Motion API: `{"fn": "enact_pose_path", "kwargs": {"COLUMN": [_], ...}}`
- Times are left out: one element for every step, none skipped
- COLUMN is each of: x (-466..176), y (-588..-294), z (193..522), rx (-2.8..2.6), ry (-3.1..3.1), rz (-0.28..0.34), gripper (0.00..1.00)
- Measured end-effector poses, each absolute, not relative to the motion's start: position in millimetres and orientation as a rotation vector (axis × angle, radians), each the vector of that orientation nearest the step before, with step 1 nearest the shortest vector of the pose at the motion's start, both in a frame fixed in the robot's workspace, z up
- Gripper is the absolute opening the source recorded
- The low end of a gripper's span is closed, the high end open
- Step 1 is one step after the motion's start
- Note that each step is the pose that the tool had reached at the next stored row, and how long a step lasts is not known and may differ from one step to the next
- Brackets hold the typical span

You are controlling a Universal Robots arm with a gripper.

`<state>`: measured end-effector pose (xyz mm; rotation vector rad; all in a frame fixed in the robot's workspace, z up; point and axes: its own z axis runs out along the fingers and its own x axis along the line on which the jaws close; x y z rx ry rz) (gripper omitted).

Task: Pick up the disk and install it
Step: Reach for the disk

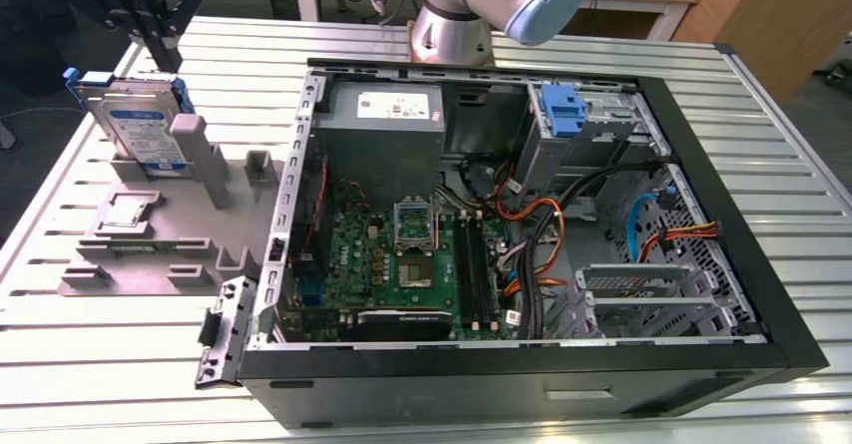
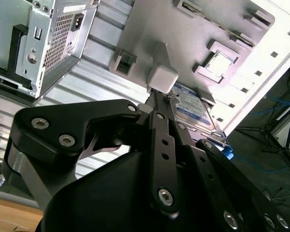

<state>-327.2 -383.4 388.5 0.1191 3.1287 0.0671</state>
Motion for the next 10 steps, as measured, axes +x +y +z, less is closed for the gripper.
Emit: {"fn": "enact_pose_path", "kwargs": {"x": [-337.6, -346.0, -347.4, -348.3, -348.9, -349.3, -349.3, -349.4, -349.4, -349.4], "y": [-381.9, -377.0, -375.3, -374.2, -373.5, -373.4, -373.4, -373.4, -373.3, -373.3], "z": [388.3, 387.8, 387.8, 387.7, 387.7, 387.8, 387.8, 387.8, 387.7, 387.7], "rx": [0.119, 0.119, 0.119, 0.119, 0.119, 0.119, 0.119, 0.119, 0.120, 0.120], "ry": [3.129, 3.129, 3.129, 3.130, 3.132, 3.133, 3.134, 3.134, 3.137, 3.138], "rz": [0.067, 0.067, 0.067, 0.067, 0.067, 0.067, 0.067, 0.067, 0.067, 0.067], "gripper": [0.11, 0.11, 0.11, 0.11, 0.11, 0.11, 0.11, 0.11, 0.11, 0.11]}}
